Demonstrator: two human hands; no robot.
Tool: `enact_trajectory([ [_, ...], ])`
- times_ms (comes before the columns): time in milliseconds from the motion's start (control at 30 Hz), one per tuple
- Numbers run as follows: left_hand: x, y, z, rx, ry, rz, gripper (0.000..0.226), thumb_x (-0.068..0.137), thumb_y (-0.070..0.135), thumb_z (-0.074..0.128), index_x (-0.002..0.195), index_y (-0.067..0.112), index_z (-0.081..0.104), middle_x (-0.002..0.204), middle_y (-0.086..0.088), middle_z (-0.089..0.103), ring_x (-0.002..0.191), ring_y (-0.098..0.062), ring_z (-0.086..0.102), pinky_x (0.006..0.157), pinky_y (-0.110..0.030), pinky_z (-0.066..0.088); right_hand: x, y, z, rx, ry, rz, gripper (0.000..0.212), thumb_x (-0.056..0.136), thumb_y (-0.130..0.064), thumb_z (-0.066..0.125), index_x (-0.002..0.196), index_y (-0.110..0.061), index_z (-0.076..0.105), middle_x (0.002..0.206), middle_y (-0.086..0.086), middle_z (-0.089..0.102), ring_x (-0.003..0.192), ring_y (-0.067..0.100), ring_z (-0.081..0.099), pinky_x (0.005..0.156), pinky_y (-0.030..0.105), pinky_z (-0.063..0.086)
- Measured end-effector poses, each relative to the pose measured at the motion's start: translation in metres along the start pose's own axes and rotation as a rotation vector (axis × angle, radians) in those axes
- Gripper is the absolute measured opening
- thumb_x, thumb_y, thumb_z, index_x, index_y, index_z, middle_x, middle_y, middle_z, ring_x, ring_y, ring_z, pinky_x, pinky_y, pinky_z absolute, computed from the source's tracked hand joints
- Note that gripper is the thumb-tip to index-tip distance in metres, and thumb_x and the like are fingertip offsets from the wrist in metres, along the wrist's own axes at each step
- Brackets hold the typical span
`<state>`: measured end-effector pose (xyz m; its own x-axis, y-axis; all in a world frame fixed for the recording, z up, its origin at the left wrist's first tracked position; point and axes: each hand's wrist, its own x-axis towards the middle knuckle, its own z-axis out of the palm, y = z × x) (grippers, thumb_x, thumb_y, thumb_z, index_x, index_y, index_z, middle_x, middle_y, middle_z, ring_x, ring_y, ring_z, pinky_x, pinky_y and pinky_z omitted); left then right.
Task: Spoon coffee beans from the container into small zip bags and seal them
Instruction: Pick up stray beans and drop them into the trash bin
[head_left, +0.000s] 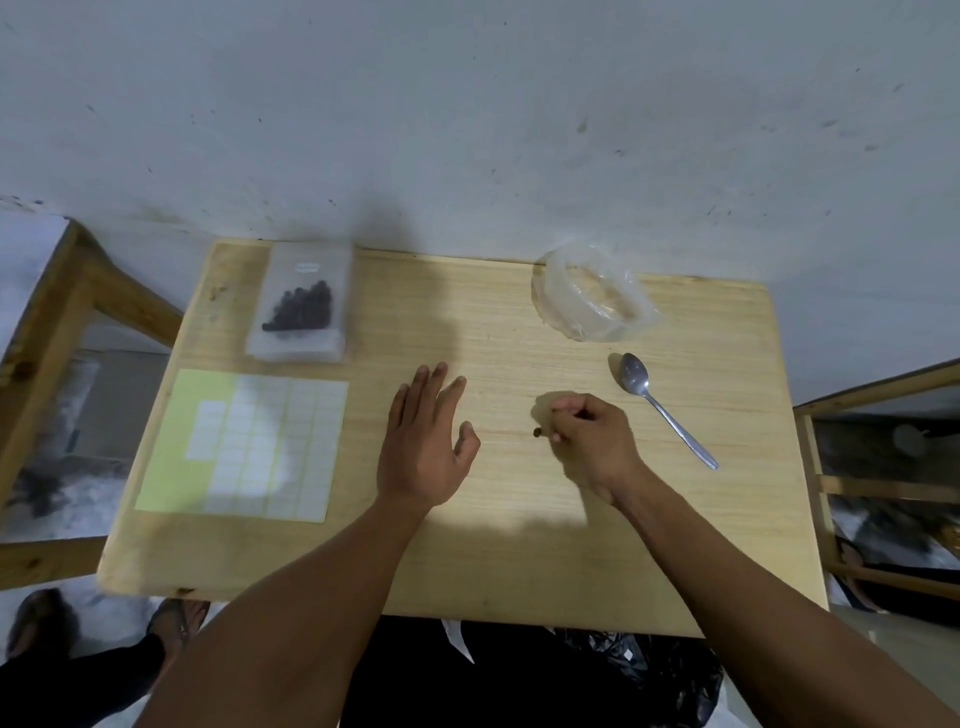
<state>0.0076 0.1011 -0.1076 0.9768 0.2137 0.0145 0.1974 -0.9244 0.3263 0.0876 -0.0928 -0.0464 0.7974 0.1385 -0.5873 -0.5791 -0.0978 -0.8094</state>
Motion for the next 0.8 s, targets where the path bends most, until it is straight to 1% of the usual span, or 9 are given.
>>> enact_trajectory([
  [133,0.001,0.0,0.0,-0.008,-0.019,-0.002,0.057,0.093,0.035,0.046,0.147,0.019,0.04,0.161,-0.003,0.027,0.152,-0.021,0.014,0.123,-0.042,0.015,-0.006,-0.015,-0.015,0.654,-0.182,0.289,0.045,0.094,0.005,0.04,0.07,-0.005,0.076,0.067,0.006,0.06,0.056,0.011,0.055,0.055,0.013,0.046],
  [200,0.001,0.0,-0.001,-0.016,-0.024,-0.008,0.057,0.093,0.035,0.046,0.147,0.02,0.039,0.161,-0.002,0.027,0.152,-0.02,0.014,0.123,-0.042,0.015,-0.009,-0.016,-0.015,0.779,-0.24,0.333,0.042,0.088,0.002,0.037,0.067,-0.003,0.074,0.068,0.005,0.056,0.059,0.011,0.052,0.057,0.012,0.04],
  [300,0.002,0.001,-0.001,-0.037,-0.017,-0.01,0.057,0.092,0.035,0.048,0.146,0.02,0.04,0.16,-0.003,0.029,0.151,-0.021,0.016,0.123,-0.042,0.015,-0.008,-0.013,-0.015,0.795,-0.258,0.357,0.02,0.084,-0.007,0.047,0.075,-0.005,0.064,0.075,0.006,0.051,0.063,0.014,0.047,0.051,0.016,0.044],
  [367,0.002,0.001,-0.001,-0.035,-0.017,-0.01,0.057,0.092,0.035,0.048,0.146,0.02,0.04,0.16,-0.003,0.03,0.151,-0.021,0.016,0.124,-0.042,0.014,-0.008,-0.011,-0.015,0.471,-0.215,0.282,0.022,0.093,-0.013,0.053,0.075,-0.011,0.064,0.075,0.007,0.054,0.06,0.012,0.046,0.047,0.018,0.042],
  [433,0.002,0.0,-0.001,-0.027,-0.02,-0.01,0.057,0.092,0.035,0.048,0.146,0.02,0.04,0.16,-0.003,0.029,0.151,-0.02,0.015,0.124,-0.041,0.013,-0.01,-0.007,-0.012,-0.082,-0.115,0.058,0.02,0.093,-0.014,0.059,0.074,-0.015,0.065,0.077,0.009,0.064,0.059,0.012,0.049,0.05,0.021,0.042],
  [500,0.002,0.0,-0.001,-0.029,-0.023,-0.01,0.057,0.092,0.035,0.048,0.146,0.02,0.039,0.16,-0.002,0.028,0.151,-0.02,0.015,0.124,-0.04,0.012,-0.011,0.001,-0.009,-0.452,0.002,-0.164,0.014,0.09,-0.015,0.061,0.077,-0.017,0.065,0.077,-0.004,0.07,0.064,0.009,0.057,0.059,0.022,0.048],
  [567,0.002,0.001,-0.001,-0.029,-0.022,-0.011,0.057,0.092,0.035,0.048,0.146,0.021,0.039,0.16,-0.002,0.028,0.152,-0.02,0.015,0.124,-0.04,0.012,-0.008,0.01,-0.007,-0.568,-0.009,-0.25,0.001,0.088,-0.016,0.064,0.087,-0.017,0.065,0.064,-0.01,0.061,0.06,0.006,0.054,0.063,0.019,0.047],
  [633,0.002,0.001,-0.001,-0.03,-0.02,-0.012,0.057,0.092,0.035,0.049,0.146,0.02,0.039,0.16,-0.002,0.029,0.151,-0.02,0.015,0.124,-0.041,0.013,-0.004,0.018,-0.006,-0.649,-0.052,-0.303,0.01,0.088,-0.018,0.066,0.097,-0.02,0.063,0.058,-0.01,0.051,0.056,0.005,0.048,0.066,0.023,0.046],
  [800,0.002,0.0,-0.002,-0.026,-0.028,-0.007,0.057,0.092,0.035,0.048,0.146,0.02,0.039,0.16,-0.003,0.028,0.151,-0.02,0.015,0.124,-0.041,0.013,-0.001,0.022,-0.005,-0.849,-0.061,-0.389,0.016,0.091,-0.016,0.058,0.105,-0.022,0.063,0.07,-0.013,0.055,0.066,0.006,0.053,0.068,0.03,0.048],
])
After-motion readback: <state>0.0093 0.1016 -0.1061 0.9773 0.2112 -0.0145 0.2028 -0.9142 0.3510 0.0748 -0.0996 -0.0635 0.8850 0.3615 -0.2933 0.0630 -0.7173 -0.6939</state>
